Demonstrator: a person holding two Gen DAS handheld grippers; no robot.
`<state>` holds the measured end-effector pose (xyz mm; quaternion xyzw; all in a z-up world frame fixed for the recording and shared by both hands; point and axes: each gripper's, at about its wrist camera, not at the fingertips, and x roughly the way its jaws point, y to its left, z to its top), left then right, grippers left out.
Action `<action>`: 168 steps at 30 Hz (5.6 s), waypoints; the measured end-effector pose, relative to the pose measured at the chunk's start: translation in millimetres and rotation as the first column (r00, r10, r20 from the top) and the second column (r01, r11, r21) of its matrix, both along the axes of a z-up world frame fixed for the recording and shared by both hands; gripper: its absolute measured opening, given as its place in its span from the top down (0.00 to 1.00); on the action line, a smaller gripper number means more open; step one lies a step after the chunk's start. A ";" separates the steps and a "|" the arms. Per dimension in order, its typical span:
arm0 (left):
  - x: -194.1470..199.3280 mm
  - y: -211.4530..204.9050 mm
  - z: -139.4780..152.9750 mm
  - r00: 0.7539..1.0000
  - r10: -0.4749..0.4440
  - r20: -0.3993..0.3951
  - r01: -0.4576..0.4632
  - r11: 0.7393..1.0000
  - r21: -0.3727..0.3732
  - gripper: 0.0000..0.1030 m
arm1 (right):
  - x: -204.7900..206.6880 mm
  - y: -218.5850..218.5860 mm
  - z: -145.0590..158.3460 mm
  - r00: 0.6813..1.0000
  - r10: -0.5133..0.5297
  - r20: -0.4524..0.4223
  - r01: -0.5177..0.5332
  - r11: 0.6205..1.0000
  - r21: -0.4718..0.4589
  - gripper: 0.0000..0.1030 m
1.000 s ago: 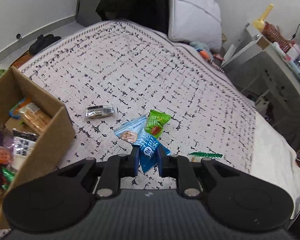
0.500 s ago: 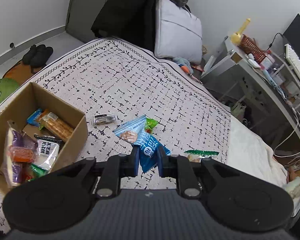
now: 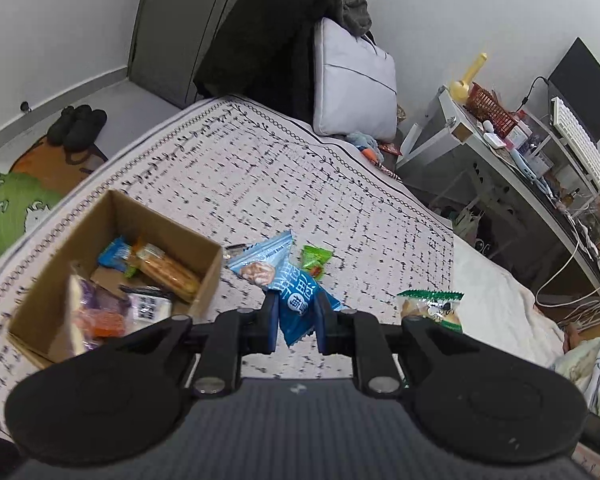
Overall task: Organize snacks
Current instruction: 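Carry the blue candy over the box with the left tool while the right tool carries the bun pack, then open both tools over the box to drop the blue candy and bun pack, then grasp the clear wrapped bar with the left tool while the right tool grasps the green candy, then carry the clear bar into the box with the left tool while the right tool carries the green candy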
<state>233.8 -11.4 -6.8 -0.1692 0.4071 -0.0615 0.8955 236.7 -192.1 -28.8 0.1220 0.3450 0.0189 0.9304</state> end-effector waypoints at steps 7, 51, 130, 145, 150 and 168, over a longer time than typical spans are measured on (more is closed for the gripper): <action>-4.0 33.3 7.3 1.000 -0.015 0.004 0.015 1.000 0.009 0.83 | -4.0 27.1 9.4 1.000 0.017 0.020 -0.017 1.000 0.008 0.58; 40.6 121.1 -24.3 0.974 0.164 -0.153 -0.153 0.985 0.081 0.69 | 58.9 144.7 -12.2 0.968 0.245 -0.059 -0.240 0.967 0.083 0.57; 186.5 -47.0 -120.8 0.962 -0.015 -0.274 0.092 0.958 0.271 0.29 | 185.4 -37.0 -159.8 0.956 0.226 -0.188 -0.188 0.961 0.203 0.42; 223.4 -54.5 -169.8 0.916 -0.017 -0.400 0.164 0.928 0.335 0.47 | 200.6 -18.7 -172.5 0.956 0.244 -0.164 -0.219 0.963 0.157 0.48; 224.8 -52.2 -173.3 0.916 -0.006 -0.401 0.153 0.929 0.336 0.75 | 200.4 -18.9 -174.1 0.957 0.242 -0.160 -0.224 0.967 0.124 0.63; 170.9 -67.4 -111.8 0.957 -0.034 -0.288 0.112 0.959 0.259 0.86 | 165.0 -44.8 -145.1 0.982 0.121 -0.148 -0.097 0.982 0.162 0.77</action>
